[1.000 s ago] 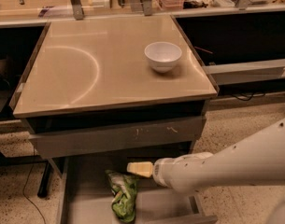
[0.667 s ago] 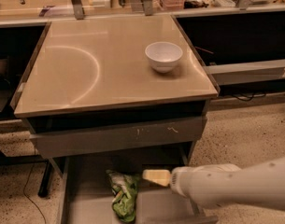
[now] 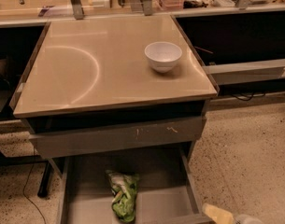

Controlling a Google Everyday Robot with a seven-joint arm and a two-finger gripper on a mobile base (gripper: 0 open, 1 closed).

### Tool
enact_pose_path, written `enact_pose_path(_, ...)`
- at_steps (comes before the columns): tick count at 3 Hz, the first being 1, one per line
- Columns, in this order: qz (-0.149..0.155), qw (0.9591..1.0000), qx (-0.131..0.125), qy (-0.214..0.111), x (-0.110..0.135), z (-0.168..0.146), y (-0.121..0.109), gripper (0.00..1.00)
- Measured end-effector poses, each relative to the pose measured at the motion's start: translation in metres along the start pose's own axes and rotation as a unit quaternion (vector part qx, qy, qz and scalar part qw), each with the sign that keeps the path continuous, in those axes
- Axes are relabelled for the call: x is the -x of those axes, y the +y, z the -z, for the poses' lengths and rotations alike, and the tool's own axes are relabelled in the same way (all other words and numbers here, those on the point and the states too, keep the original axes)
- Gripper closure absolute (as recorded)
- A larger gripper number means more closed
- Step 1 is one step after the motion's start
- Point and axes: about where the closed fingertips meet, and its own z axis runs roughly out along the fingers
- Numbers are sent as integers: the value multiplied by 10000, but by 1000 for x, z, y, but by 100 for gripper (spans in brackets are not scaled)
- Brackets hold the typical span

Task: Place green rice chip bag into middle drawer

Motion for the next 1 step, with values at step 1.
enact_pose_path(1,92,9993,-290,-195,-7,8,-31,0)
